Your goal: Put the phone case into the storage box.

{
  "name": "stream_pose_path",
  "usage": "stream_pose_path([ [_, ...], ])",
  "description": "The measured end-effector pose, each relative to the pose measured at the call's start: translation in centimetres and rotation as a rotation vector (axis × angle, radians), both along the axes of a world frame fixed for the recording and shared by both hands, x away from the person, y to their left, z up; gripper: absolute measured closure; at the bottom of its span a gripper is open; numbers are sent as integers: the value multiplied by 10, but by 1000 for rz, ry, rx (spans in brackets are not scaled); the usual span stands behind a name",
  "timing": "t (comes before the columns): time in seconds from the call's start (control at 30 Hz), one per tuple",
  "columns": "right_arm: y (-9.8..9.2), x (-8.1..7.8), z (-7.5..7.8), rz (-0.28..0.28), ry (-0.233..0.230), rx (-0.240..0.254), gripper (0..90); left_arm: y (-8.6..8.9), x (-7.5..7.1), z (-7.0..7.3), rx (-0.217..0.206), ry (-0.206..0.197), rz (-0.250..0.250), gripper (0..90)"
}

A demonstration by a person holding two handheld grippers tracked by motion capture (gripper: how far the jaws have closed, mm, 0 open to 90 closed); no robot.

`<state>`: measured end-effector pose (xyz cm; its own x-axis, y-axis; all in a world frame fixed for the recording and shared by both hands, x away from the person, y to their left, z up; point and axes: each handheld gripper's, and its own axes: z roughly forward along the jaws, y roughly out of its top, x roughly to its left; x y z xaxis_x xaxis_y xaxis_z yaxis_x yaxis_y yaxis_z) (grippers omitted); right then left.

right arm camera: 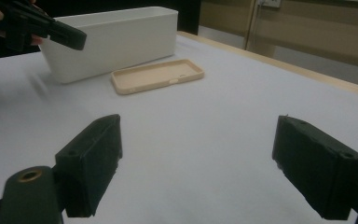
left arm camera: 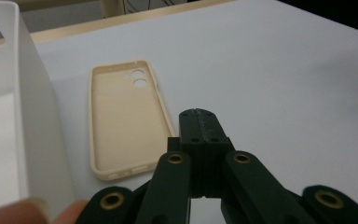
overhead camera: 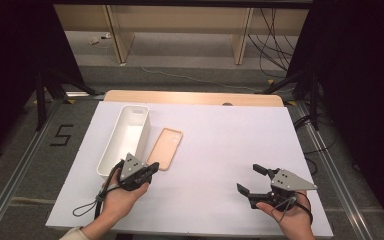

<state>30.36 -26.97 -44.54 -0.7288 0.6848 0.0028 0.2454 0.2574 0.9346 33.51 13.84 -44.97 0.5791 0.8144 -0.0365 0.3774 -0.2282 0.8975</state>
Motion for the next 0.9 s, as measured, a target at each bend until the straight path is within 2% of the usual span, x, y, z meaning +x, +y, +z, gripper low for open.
stream_pose_path([
  [0.03,2,3,-2,5,-47,33,173,-4,3,-2,12,28,8,898],
  [0.07,2,3,-2,5,-47,33,173,-6,6,-4,40,56,1,898],
  [0.1,2,3,-2,2,-43,31,175,-10,7,-7,34,85,18,899],
  [0.13,2,3,-2,2,-43,31,175,-11,10,-9,75,90,5,899],
  [0.2,2,3,-3,6,-54,35,176,-16,14,-12,75,112,14,899],
  [0.23,3,2,-3,17,-24,38,177,-17,16,-12,103,107,11,899],
  [0.33,3,2,-3,15,-22,44,177,-25,20,-12,121,104,14,898],
  [0.37,3,2,-3,15,-24,42,177,-29,22,-12,106,108,19,899],
  [0.4,3,2,-3,15,-32,38,178,-29,23,-12,137,118,5,899],
  [0.43,3,3,-3,12,-58,31,178,-33,26,-13,123,107,19,899],
  [0.47,3,3,-3,14,-57,32,180,-36,28,-14,128,111,24,899],
  [0.5,3,3,-3,14,-57,32,180,-34,30,-14,176,131,5,899],
  [0.53,1,1,0,9,-32,-3,180,-37,33,-16,173,131,10,898],
  [0.57,1,1,0,11,-31,0,182,-38,35,-18,186,128,13,898],
  [0.6,1,1,0,11,-31,0,182,-42,37,-21,143,132,40,898],
  [0.67,1,1,0,14,-29,2,183,-44,41,-24,140,141,53,898],
  [0.7,1,1,-1,16,-26,5,183,-42,44,-23,191,147,37,899],
  [0.73,1,1,-1,16,-26,4,183,-45,45,-25,150,144,64,899],
  [0.77,1,1,-1,16,-28,1,183,-44,48,-25,177,143,60,899],
  [0.83,1,1,-1,16,-35,0,184,-44,52,-25,203,139,57,899],
  [0.9,2,2,-1,21,-45,15,184,-46,54,-28,207,143,70,899],
])
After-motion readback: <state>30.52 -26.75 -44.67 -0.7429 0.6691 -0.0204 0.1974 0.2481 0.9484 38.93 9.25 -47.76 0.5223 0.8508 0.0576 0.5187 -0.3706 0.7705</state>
